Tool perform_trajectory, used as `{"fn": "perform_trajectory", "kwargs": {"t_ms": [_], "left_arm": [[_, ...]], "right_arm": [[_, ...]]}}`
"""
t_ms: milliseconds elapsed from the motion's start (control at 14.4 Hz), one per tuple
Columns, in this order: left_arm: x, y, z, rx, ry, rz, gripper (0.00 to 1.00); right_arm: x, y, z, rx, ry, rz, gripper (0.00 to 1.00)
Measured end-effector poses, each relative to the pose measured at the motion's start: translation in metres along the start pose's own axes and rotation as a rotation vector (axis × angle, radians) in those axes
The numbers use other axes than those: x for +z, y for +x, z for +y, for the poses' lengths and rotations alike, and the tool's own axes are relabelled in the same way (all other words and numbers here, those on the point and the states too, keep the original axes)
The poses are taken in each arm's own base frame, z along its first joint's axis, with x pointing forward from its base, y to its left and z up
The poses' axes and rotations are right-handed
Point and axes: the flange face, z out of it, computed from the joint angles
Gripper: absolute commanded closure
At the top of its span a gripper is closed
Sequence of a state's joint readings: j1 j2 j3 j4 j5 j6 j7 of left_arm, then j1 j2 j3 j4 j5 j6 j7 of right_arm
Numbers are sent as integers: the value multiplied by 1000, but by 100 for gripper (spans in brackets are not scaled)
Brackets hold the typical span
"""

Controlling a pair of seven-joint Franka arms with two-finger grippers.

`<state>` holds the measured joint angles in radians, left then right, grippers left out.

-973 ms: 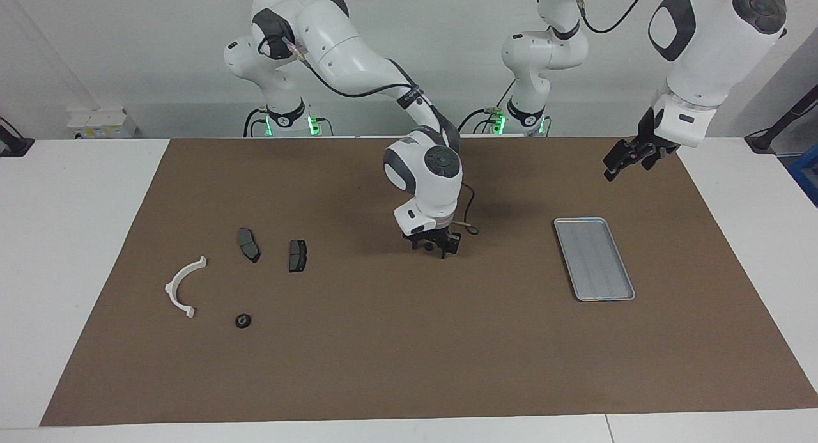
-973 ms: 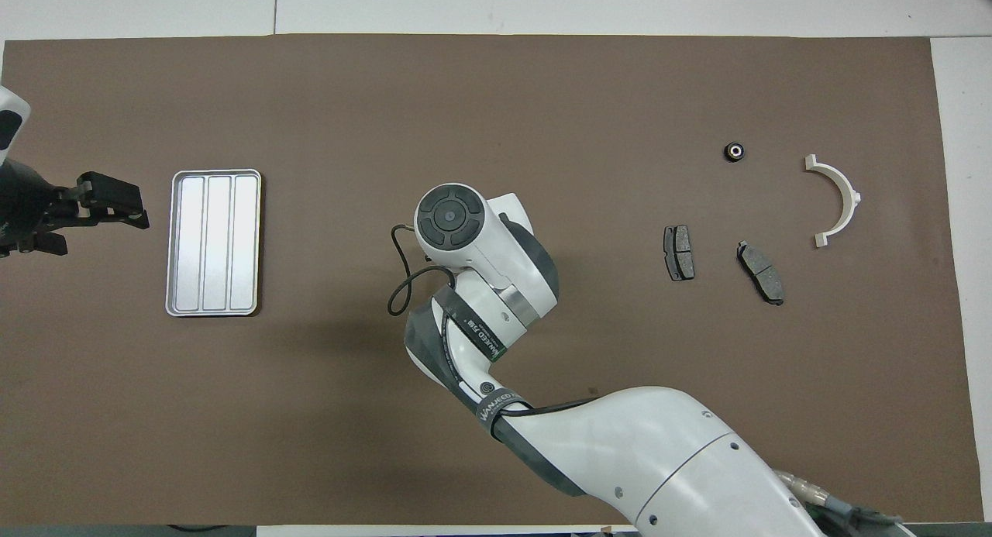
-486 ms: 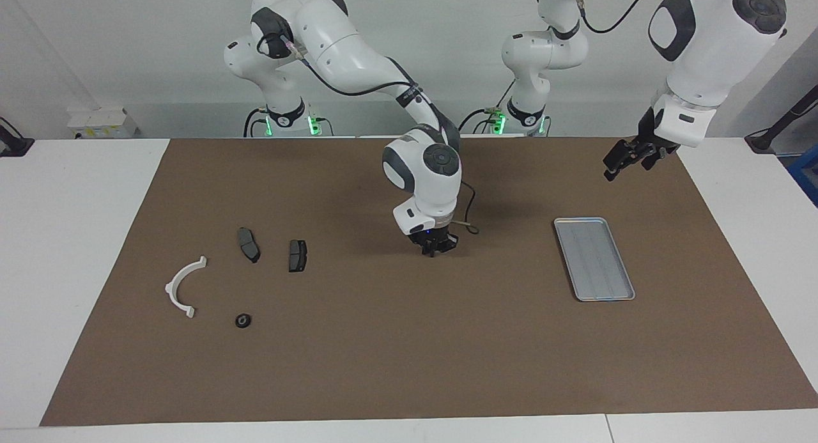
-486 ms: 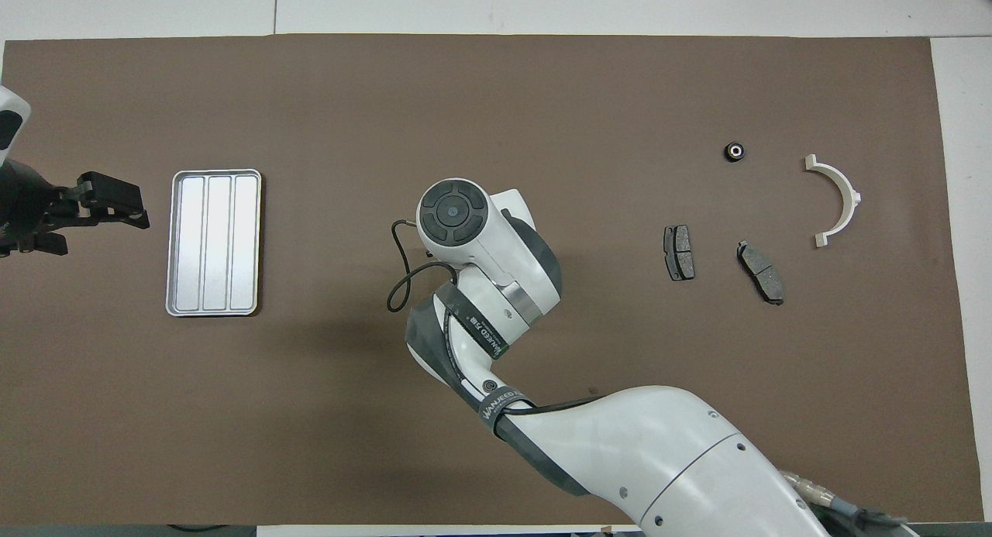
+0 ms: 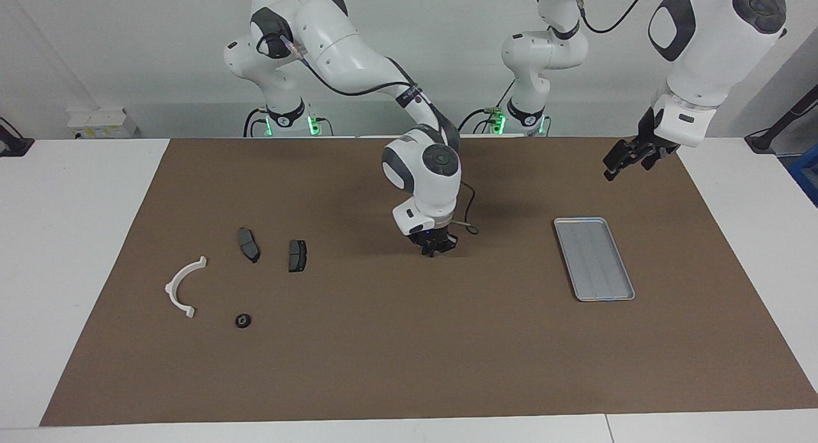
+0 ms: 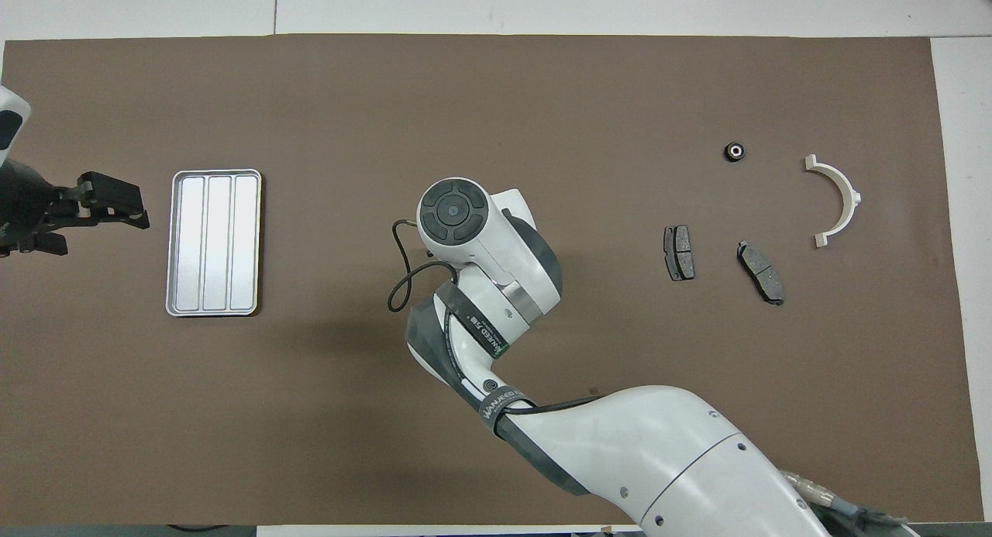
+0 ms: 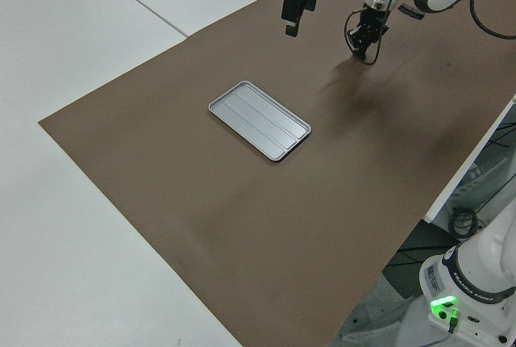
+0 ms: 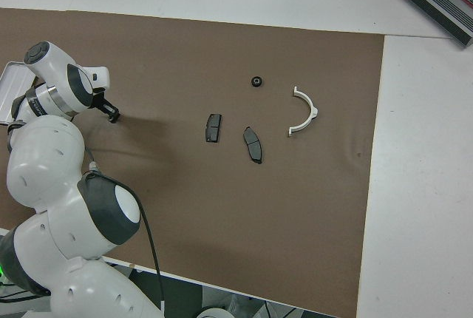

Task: Place bearing gear from tray to pile
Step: 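Carry the bearing with the right gripper to the pile and release it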

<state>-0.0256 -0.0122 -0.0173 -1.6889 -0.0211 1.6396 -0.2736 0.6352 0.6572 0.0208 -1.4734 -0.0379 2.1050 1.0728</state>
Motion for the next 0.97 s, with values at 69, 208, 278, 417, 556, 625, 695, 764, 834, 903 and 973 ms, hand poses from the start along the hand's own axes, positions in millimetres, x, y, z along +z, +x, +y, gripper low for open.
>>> {"fn": "perform_trajectory", "kwargs": {"t_ms": [69,208,278,417,556,625,695,764,834,903,973], "left_arm": [[0,0,0,0,0,0,0],[0,0,0,0,0,0,0],[0,0,0,0,0,0,0],[0,0,0,0,0,0,0],[0,0,0,0,0,0,0],[0,0,0,0,0,0,0],[0,0,0,0,0,0,0],[0,0,0,0,0,0,0],[0,0,0,0,0,0,0],[0,0,0,0,0,0,0],[0,0,0,0,0,0,0]], "right_arm": [[-2,4,4,4,-25,-12,100],[-14,21,14,5,-51,-31,100],[-22,31,18,-2,-51,-41,100],[-37,54,31,-31,-44,-46,100],[-49,89,55,-88,-32,-43,100],[-54,109,72,-126,-25,-42,100],[-58,132,93,-169,-21,-42,100],[-61,152,113,-218,-18,-43,100],[-66,173,134,-274,-14,-42,100],[-70,193,155,-332,-8,-38,100],[-72,213,177,-390,-3,-33,100]]}}
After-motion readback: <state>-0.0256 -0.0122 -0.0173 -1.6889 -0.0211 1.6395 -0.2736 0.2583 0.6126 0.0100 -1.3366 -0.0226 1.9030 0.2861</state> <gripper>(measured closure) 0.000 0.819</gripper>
